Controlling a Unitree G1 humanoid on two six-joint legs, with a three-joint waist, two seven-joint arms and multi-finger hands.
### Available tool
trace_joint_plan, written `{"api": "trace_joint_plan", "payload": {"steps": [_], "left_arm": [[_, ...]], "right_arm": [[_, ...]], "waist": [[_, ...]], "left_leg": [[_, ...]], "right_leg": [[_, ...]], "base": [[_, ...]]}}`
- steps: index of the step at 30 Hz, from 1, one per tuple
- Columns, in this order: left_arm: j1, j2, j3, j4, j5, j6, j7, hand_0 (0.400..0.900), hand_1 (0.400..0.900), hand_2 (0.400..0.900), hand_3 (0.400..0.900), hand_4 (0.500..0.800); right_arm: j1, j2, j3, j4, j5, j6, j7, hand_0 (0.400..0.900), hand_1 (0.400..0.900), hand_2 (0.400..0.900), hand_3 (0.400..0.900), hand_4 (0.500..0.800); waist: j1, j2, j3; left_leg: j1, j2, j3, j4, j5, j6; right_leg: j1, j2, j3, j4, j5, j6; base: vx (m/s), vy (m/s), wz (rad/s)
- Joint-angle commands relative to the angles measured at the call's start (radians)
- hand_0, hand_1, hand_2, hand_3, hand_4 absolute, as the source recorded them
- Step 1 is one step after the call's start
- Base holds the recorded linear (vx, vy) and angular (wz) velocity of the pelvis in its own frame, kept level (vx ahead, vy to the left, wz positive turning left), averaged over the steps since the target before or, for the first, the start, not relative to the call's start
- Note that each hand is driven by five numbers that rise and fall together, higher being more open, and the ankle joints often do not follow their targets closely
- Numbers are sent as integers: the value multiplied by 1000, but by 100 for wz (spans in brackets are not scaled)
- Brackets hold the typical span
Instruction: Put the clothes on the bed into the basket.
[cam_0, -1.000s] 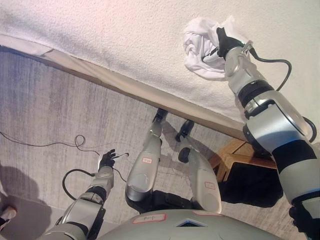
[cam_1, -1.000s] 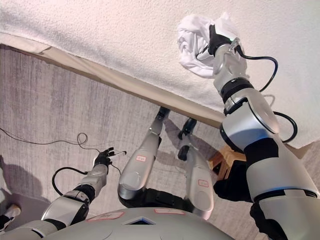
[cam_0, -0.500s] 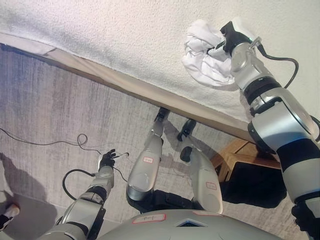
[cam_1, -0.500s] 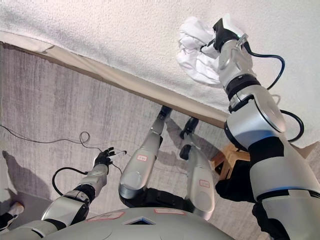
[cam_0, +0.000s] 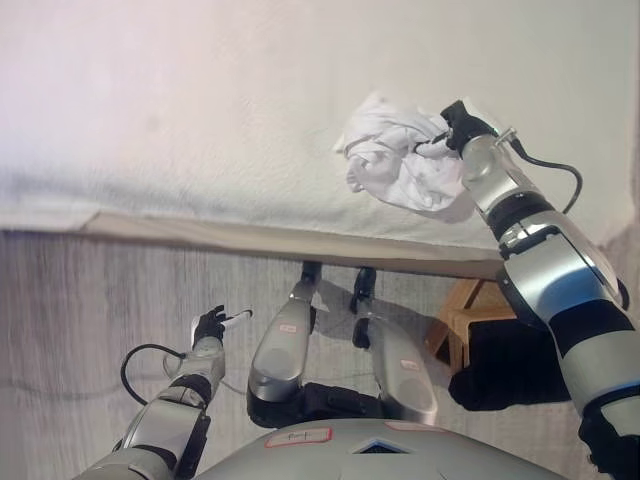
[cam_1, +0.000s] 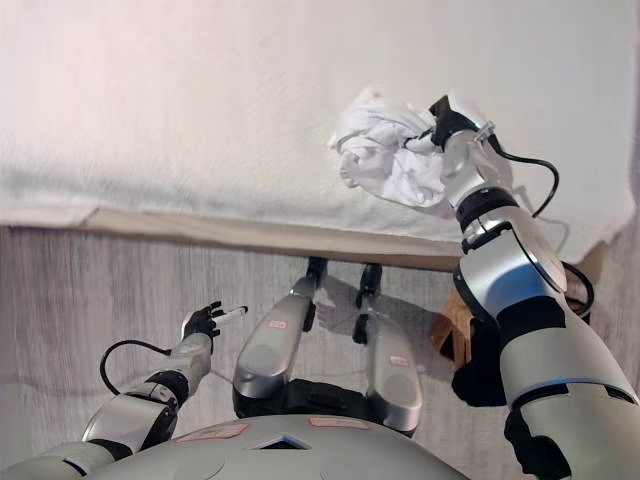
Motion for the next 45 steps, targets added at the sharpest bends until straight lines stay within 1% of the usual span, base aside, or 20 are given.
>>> {"api": "trace_joint_plan", "payload": {"steps": [1, 5, 9, 11, 14, 15, 20, 25, 29, 31, 32, 36, 40, 41, 45], "left_arm": [[95, 6, 2, 83, 48, 5, 1, 900, 900, 900, 900, 800], [96, 4, 17, 102, 79, 17, -12, 900, 900, 900, 900, 800], [100, 2, 24, 100, 98, 19, -24, 900, 900, 900, 900, 800], [98, -2, 19, 96, 107, 20, -31, 900, 900, 900, 900, 800], [99, -11, 4, 90, 124, 24, -49, 900, 900, 900, 900, 800], [99, -11, 3, 90, 124, 24, -49, 900, 900, 900, 900, 800], [106, -12, -5, 100, 151, 33, -68, 900, 900, 900, 900, 800], [108, -1, -6, 105, 169, 39, -79, 900, 900, 900, 900, 800], [105, 0, -12, 108, 177, 43, -79, 900, 900, 900, 900, 800], [100, -4, -18, 108, 177, 45, -81, 900, 900, 900, 900, 800], [100, -4, -18, 108, 177, 45, -80, 900, 900, 900, 900, 800], [89, -16, -35, 100, 173, 47, -82, 900, 900, 900, 900, 800], [78, -31, -50, 94, 170, 48, -87, 900, 900, 900, 900, 800], [78, -31, -51, 94, 170, 48, -87, 900, 900, 900, 900, 800], [75, -41, -64, 93, 177, 51, -86, 900, 900, 900, 900, 800]], "right_arm": [[27, -125, 23, -1, -45, -1, -24, 400, 400, 400, 400, 500], [98, -181, -17, -33, -49, -4, -9, 400, 400, 400, 400, 500], [178, -246, -52, -59, -60, -2, 11, 400, 400, 400, 400, 500], [222, -278, -78, -59, -62, -3, 18, 400, 400, 400, 400, 500], [295, -349, -133, 7, -67, 2, 34, 400, 400, 400, 400, 500], [296, -350, -134, 6, -67, 2, 34, 400, 400, 400, 400, 500], [405, -420, -222, 90, -75, 7, 50, 400, 400, 400, 400, 500], [477, -474, -290, 153, -85, 13, 61, 400, 400, 400, 400, 500], [518, -514, -334, 182, -81, 15, 66, 400, 400, 400, 400, 500], [535, -540, -362, 196, -71, 21, 65, 400, 400, 400, 400, 500], [535, -541, -363, 196, -71, 21, 65, 400, 400, 400, 400, 500], [550, -570, -395, 220, -55, 31, 64, 400, 400, 400, 400, 500], [589, -595, -431, 244, -51, 40, 63, 400, 400, 400, 400, 500], [590, -596, -433, 244, -52, 40, 63, 400, 400, 400, 400, 500], [668, -615, -500, 247, -49, 45, 55, 400, 400, 400, 400, 500]], "waist": [[-61, -41, -150], [-118, -43, -203], [-160, -40, -253], [-175, -35, -269], [-200, -24, -295], [-199, -24, -295], [-221, -9, -316], [-233, 16, -319], [-245, 46, -314], [-255, 73, -312], [-255, 73, -311], [-270, 106, -305], [-281, 123, -307], [-281, 123, -307], [-290, 130, -310]], "left_leg": [[-9, 29, -1, -28, -1, -4], [53, 37, 63, -41, -26, -3], [107, 45, 121, -53, -50, 2], [124, 48, 136, -55, -56, 1], [150, 45, 145, -59, -68, 3], [151, 45, 145, -59, -68, 3], [164, 44, 150, -62, -76, 1], [162, 43, 145, -65, -72, -5], [165, 40, 138, -66, -69, -10], [168, 39, 134, -66, -67, -13], [168, 39, 134, -66, -67, -13], [173, 40, 134, -66, -63, -18], [175, 45, 129, -65, -56, -23], [175, 45, 129, -65, -56, -23], [177, 46, 120, -66, -53, -27]], "right_leg": [[9, -61, 56, 15, -7, 53], [31, -54, 117, 9, -3, 63], [44, -48, 169, 4, 5, 77], [52, -48, 181, 2, 7, 81], [74, -50, 188, -12, 9, 84], [74, -50, 188, -12, 9, 84], [93, -53, 191, -27, 11, 86], [94, -57, 183, -30, 8, 81], [101, -61, 173, -29, 4, 78], [106, -64, 167, -28, -2, 74], [106, -64, 167, -28, -2, 74], [114, -64, 160, -29, -7, 71], [128, -64, 151, -33, -13, 66], [129, -64, 150, -33, -13, 66], [140, -62, 139, -40, -17, 63]], "base": [[64, 26, -55], [71, 25, -61], [81, 11, -59], [77, -4, -31], [75, -15, -12], [62, -17, -1], [31, -22, -4], [-5, -35, 5], [-7, -35, 10], [-9, -22, 8], [-13, -14, 6], [-8, -5, 0], [-3, -22, 4], [-4, -42, 8], [4, -35, 9]]}}
